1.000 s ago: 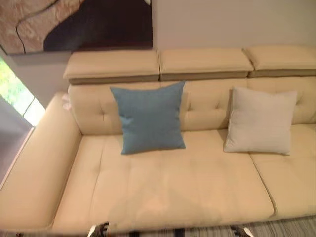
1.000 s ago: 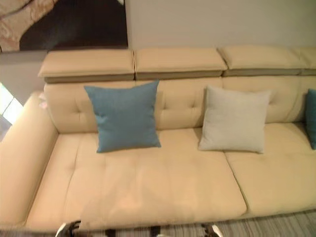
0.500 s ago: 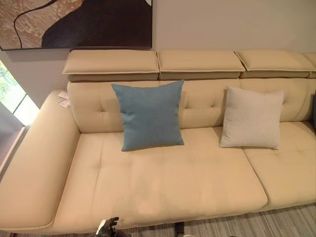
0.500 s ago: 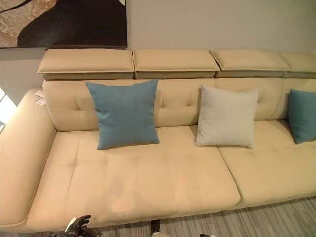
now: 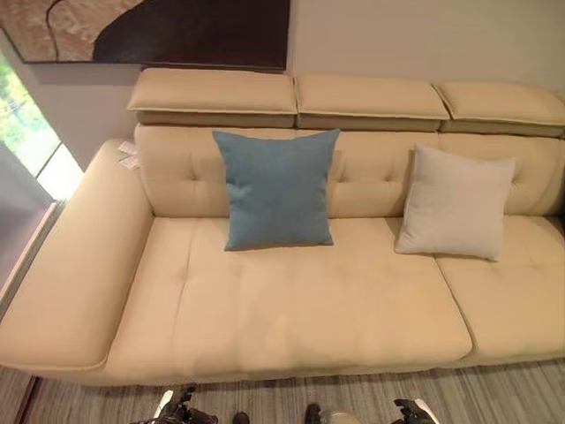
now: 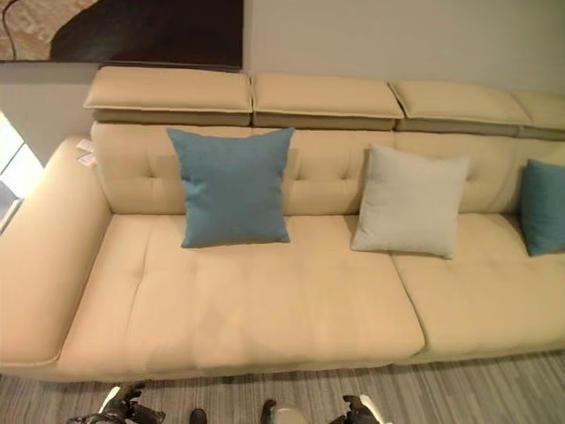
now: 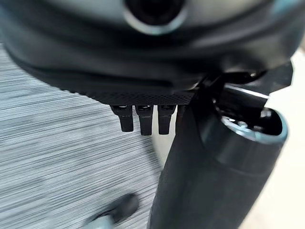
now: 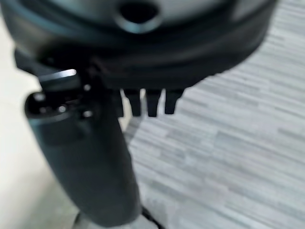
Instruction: Pick up all the scattered cushions and arrange them neatly on the sofa.
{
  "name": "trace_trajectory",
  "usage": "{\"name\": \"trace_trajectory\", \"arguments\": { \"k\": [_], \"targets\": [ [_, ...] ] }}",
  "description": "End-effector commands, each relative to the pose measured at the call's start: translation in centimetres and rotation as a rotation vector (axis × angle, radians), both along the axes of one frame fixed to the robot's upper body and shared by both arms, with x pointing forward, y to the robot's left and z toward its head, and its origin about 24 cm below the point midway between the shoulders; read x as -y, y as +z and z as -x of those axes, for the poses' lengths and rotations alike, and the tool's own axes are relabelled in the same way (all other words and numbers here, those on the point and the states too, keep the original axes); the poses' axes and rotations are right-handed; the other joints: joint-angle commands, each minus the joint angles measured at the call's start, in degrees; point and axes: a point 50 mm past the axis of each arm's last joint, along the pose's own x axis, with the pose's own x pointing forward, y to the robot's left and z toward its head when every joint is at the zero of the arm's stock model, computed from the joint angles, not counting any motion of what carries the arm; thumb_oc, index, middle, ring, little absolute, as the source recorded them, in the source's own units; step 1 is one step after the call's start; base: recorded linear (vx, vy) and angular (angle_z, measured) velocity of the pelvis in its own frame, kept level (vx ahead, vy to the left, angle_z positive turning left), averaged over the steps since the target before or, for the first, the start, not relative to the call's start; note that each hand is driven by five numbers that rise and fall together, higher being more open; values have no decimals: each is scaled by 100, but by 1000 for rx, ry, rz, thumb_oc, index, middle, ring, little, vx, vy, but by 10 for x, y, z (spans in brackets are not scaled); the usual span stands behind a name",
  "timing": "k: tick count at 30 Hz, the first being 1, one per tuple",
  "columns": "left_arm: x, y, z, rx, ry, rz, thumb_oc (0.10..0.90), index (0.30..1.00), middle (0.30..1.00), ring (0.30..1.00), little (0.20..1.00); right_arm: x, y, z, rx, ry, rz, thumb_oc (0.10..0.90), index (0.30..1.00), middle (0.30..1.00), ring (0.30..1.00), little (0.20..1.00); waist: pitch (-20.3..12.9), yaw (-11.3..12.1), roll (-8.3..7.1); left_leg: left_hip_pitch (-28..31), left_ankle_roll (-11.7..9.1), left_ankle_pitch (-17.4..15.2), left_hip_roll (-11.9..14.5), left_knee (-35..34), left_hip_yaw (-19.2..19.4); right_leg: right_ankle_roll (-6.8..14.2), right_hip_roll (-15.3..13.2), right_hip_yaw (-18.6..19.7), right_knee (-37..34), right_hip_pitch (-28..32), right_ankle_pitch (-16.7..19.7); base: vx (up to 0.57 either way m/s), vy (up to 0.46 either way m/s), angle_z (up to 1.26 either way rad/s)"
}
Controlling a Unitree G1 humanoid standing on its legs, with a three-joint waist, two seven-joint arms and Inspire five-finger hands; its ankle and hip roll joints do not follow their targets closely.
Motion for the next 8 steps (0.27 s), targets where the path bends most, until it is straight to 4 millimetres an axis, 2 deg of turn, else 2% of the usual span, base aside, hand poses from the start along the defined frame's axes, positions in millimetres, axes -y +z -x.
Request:
{"name": "trace_trajectory", "arguments": {
  "k": [1,3,8],
  "targets": [
    [-8,6,-14,55,8,-33,800,900,900,900,900,9,6,-10,34,47,52,800,900,900,900,900,-191,54,-165,-152,24,-547,-482,201,-316,454,-47,124,-818,460,548,8,-106,-7],
    [-5,5,-14,54,10,-26,800,900,900,900,900,11,7,-12,35,47,61,800,900,900,900,900,-252,42,-175,-119,-48,-477,-453,97,-301,454,-20,122,-1233,609,652,3,-77,-9],
    [-2,3,-12,36,-6,-18,800,900,900,900,900,12,6,-7,18,41,65,800,900,900,900,900,-286,37,-162,2,-105,-425,-412,-14,-301,454,-14,26,-1526,810,725,5,-17,0]
  ]
}}
